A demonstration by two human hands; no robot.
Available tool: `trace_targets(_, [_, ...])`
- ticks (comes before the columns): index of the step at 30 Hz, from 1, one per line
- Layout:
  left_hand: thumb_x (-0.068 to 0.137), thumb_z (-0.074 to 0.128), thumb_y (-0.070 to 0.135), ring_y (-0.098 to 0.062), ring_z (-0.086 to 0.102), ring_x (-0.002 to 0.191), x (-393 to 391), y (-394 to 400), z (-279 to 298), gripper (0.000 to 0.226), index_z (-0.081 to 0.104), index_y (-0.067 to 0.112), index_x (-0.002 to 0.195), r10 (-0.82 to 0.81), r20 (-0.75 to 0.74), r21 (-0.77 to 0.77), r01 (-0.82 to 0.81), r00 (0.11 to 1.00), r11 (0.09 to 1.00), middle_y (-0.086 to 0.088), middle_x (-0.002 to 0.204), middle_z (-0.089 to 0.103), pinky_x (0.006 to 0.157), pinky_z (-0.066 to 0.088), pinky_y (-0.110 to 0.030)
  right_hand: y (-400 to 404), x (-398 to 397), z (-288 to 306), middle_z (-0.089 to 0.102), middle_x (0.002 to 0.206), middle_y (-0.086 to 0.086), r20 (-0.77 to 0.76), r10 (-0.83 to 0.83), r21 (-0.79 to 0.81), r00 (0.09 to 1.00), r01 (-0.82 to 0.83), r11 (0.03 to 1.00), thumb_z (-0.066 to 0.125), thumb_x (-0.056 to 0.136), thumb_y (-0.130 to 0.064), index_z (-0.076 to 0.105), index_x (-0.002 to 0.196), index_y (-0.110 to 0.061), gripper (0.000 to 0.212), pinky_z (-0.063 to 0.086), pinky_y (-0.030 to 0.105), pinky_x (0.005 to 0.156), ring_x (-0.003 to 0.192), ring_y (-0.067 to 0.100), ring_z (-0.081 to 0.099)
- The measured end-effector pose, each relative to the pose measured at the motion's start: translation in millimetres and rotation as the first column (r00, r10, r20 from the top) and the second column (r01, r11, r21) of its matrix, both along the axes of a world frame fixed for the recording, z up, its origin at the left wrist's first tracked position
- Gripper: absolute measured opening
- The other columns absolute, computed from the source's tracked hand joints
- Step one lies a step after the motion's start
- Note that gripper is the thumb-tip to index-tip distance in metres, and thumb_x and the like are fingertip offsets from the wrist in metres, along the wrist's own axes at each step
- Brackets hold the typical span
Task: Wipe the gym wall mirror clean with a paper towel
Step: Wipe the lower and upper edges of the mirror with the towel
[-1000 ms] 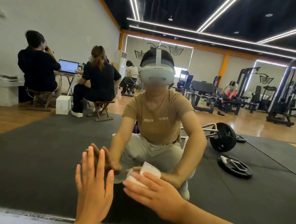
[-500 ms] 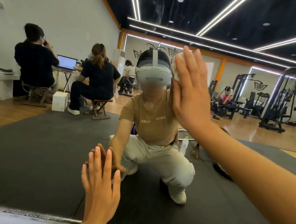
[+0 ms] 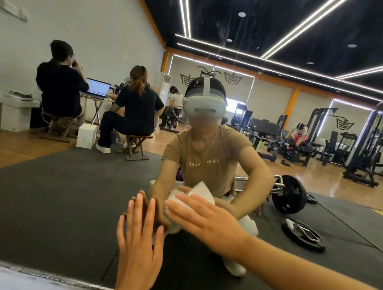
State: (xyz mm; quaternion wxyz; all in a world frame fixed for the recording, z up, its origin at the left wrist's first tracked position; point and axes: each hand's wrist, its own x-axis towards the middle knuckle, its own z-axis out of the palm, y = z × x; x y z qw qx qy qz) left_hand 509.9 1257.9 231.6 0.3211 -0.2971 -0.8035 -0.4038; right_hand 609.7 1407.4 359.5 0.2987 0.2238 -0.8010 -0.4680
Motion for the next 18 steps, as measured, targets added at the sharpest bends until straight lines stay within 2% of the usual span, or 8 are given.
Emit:
trace_targets(2, [0.105,0.018,0.049,-0.017,-0.001,0.154,-0.3,-3.2,0.1,0.063,0.008,0.024,0.161,-0.007,-0.004,-0.017,0.007,1.0,1.0,-0.002,0.169,0.0,0.122,-0.008,-0.029,2.0,0.0,27.5,0.031,0.156,0.004,-0.066,0.038,-0.073,0.997,-0.043,0.996,0.064,0.076,-0.014,0.049,0.147,-0.019,0.074,0.026,0.048,0.116,0.144,0.03,0.028])
trace_targets(4, [0.105,0.017,0.049,-0.016,0.0,0.154,-1.2,-3.8,1.5,0.063,0.009,0.023,0.161,0.0,-0.001,-0.013,0.0,1.0,1.0,-0.001,0.169,0.001,0.122,-0.006,-0.028,6.2,-4.7,63.0,0.03,0.157,0.009,-0.143,0.093,-0.28,0.985,-0.13,0.951,0.045,0.087,-0.001,0.043,0.15,-0.013,0.063,0.052,0.051,0.098,0.144,0.035,0.029])
trace_targets(5, [0.104,0.021,0.049,-0.016,0.0,0.154,-1.6,-2.8,1.8,0.064,0.009,0.023,0.161,0.002,0.006,-0.005,-0.002,1.0,1.0,-0.001,0.169,0.001,0.121,-0.006,-0.029,8.9,-7.6,84.1,0.032,0.157,0.013,-0.202,0.103,-0.357,0.974,-0.171,0.918,0.037,0.089,0.003,0.041,0.15,-0.01,0.063,0.056,0.049,0.093,0.145,0.038,0.029])
trace_targets(7, [0.103,0.024,0.05,-0.016,0.0,0.154,-0.7,1.2,3.6,0.066,0.009,0.024,0.161,-0.001,0.018,0.024,0.0,1.0,1.0,0.0,0.169,0.001,0.121,-0.005,-0.03,10.5,-13.2,128.4,0.035,0.157,0.017,-0.362,0.056,-0.464,0.931,-0.232,0.855,0.039,0.086,0.012,0.039,0.15,-0.005,0.066,0.051,0.05,0.101,0.146,0.04,0.025])
trace_targets(9, [0.104,0.017,0.054,-0.015,-0.001,0.154,0.5,5.4,4.4,0.065,0.008,0.026,0.161,0.002,0.022,0.046,-0.003,1.0,0.999,-0.002,0.169,0.003,0.121,-0.006,-0.031,3.3,-20.7,155.2,0.033,0.158,0.019,-0.499,-0.005,-0.53,0.866,-0.301,0.793,0.049,0.084,0.02,0.034,0.152,-0.002,0.072,0.035,0.055,0.115,0.148,0.039,0.018])
trace_targets(11, [0.104,0.013,0.055,-0.015,-0.002,0.155,2.1,8.1,4.7,0.064,0.006,0.027,0.161,0.006,0.03,0.062,-0.008,1.0,0.998,-0.001,0.169,0.002,0.122,-0.007,-0.03,-3.4,-27.4,152.5,0.031,0.159,0.019,-0.541,-0.01,-0.54,0.841,-0.339,0.77,0.05,0.087,0.016,0.032,0.152,0.0,0.069,0.021,0.055,0.122,0.148,0.04,0.015])
trace_targets(14, [0.104,0.013,0.054,-0.016,0.0,0.155,1.5,8.6,2.6,0.063,0.007,0.027,0.161,0.013,0.03,0.069,-0.015,0.999,0.997,-0.001,0.169,0.003,0.122,-0.007,-0.03,-6.0,-27.4,112.8,0.031,0.159,0.018,-0.47,0.038,-0.55,0.882,-0.326,0.769,0.038,0.092,0.004,0.033,0.151,0.001,0.059,0.01,0.044,0.125,0.149,0.039,0.019])
trace_targets(18, [0.104,0.016,0.053,-0.015,0.0,0.154,2.1,6.9,3.6,0.063,0.01,0.026,0.161,0.005,0.031,0.071,-0.007,0.999,0.997,0.0,0.169,0.003,0.121,-0.006,-0.03,0.9,-6.6,46.1,0.027,0.161,0.015,-0.251,0.035,-0.489,0.967,-0.158,0.858,0.029,0.091,0.001,0.027,0.153,-0.004,0.063,0.025,0.052,0.12,0.15,0.036,0.019])
